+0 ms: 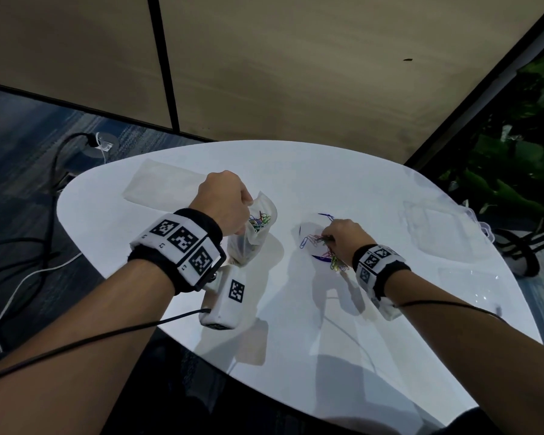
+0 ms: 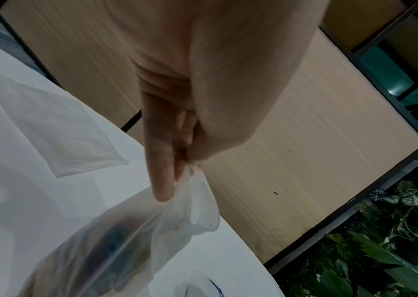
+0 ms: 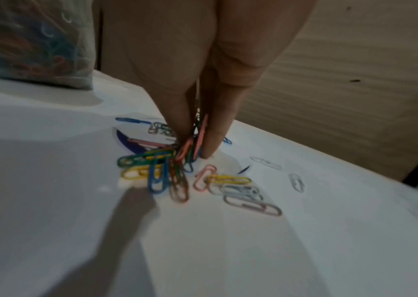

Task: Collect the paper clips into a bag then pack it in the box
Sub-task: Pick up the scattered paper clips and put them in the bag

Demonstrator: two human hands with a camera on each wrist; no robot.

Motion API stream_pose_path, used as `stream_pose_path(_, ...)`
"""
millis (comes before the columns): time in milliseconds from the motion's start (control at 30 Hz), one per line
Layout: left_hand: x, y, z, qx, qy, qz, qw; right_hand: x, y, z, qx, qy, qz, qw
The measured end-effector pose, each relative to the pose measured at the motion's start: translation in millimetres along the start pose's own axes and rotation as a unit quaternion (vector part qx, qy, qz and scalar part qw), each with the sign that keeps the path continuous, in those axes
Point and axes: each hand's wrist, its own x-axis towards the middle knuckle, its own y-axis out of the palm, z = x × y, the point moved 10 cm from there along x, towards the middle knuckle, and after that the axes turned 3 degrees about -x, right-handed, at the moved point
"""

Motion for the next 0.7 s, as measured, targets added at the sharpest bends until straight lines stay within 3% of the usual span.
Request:
stream_pose_path(100, 0.5, 2.7, -4.9, 0.006, 0.005, 0.002, 1.000, -2.2, -13.5, -33.0, 0.125, 0.112, -0.031, 0.985)
stream_pose_path(167, -0.4, 5.7, -10.9, 0.010, 0.011, 0.000, 1.000, -8.5, -22.5, -56.9, 0.252, 0.188, -0.055, 0.948)
stream_pose_path(233, -2.8, 12.0, -18.2, 0.015, 0.016, 0.003, 1.000, -18.3, -23.5, -71.3, 0.424, 0.242, -0.056, 0.871)
stream_pose_path(333, -7.0, 24.1, -30.9, 0.026, 0.028, 0.007, 0.999, -27.2, -35.4, -49.0, 0.664, 0.226, -0.043, 0.712)
stream_pose_path(433, -9.9, 34.5, -42.1, 0.030, 0.040, 0.005, 0.999, -31.7, -60.6, -3.7, 0.759, 0.164, -0.004, 0.630)
stream_pose_path(533, -12.9, 41.9, -49.5, 0.022, 0.038, 0.006, 0.999, -38.8, -70.7, 34.5, 0.764, 0.134, 0.035, 0.631)
stream_pose_path(700, -14.8, 51.8, -54.3, -0.011, 0.030, 0.016, 0.999, -39.6, -58.0, 48.6, 0.658, 0.172, 0.034, 0.733)
